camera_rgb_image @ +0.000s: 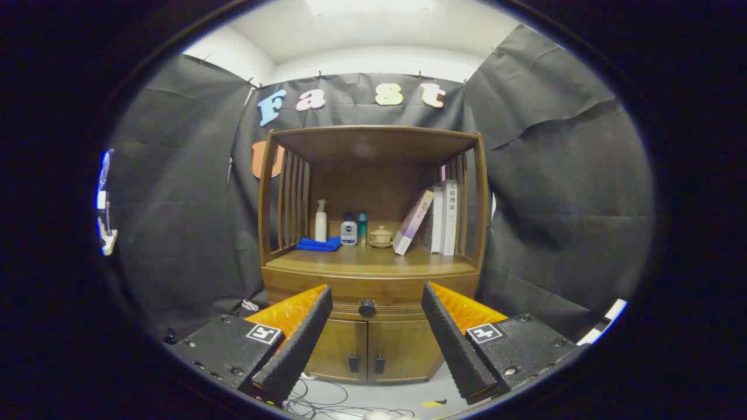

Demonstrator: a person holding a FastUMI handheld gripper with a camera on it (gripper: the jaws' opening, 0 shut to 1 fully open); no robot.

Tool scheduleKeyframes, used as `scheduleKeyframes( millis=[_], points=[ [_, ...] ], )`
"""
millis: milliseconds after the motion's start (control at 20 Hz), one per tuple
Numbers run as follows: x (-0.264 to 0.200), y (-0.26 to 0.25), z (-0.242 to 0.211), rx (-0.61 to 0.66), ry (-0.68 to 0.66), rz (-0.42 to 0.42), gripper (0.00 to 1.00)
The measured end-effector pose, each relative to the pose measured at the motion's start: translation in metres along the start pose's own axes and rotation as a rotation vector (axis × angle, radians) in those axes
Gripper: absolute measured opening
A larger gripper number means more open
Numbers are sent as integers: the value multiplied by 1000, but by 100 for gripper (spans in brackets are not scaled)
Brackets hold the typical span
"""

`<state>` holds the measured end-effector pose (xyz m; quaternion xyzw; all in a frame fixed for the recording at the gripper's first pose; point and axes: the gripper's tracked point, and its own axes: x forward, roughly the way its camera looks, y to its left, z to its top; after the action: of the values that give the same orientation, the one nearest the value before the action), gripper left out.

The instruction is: Pull open the drawer, take out the items inside it, and place them on the countertop above the cabinet.

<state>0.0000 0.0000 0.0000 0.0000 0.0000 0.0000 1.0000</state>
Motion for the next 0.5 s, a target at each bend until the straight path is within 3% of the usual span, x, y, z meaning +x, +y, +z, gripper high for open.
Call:
scheduleKeyframes(
  millis=[500],
  points=[
    [-5, 1, 3, 3, 4, 26, 100]
  ],
)
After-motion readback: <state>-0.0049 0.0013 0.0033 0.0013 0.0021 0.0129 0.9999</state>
